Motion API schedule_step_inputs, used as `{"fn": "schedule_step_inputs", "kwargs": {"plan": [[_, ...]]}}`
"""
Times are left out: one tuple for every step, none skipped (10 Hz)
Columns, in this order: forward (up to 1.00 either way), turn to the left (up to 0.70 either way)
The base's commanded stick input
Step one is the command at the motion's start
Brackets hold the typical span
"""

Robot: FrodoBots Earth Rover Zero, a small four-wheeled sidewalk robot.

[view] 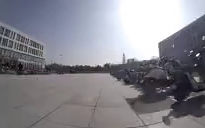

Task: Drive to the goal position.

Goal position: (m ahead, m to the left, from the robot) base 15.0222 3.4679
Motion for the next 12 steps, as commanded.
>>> {"fn": "schedule_step_inputs", "kwargs": {"plan": [[0.5, 0.0], [0.5, 0.0], [0.5, 0.0], [0.5, 0.0], [0.5, 0.0], [0.5, 0.0], [0.5, 0.0], [0.5, 0.0], [0.5, 0.0], [0.5, 0.0], [0.5, 0.0], [0.5, 0.0]]}}
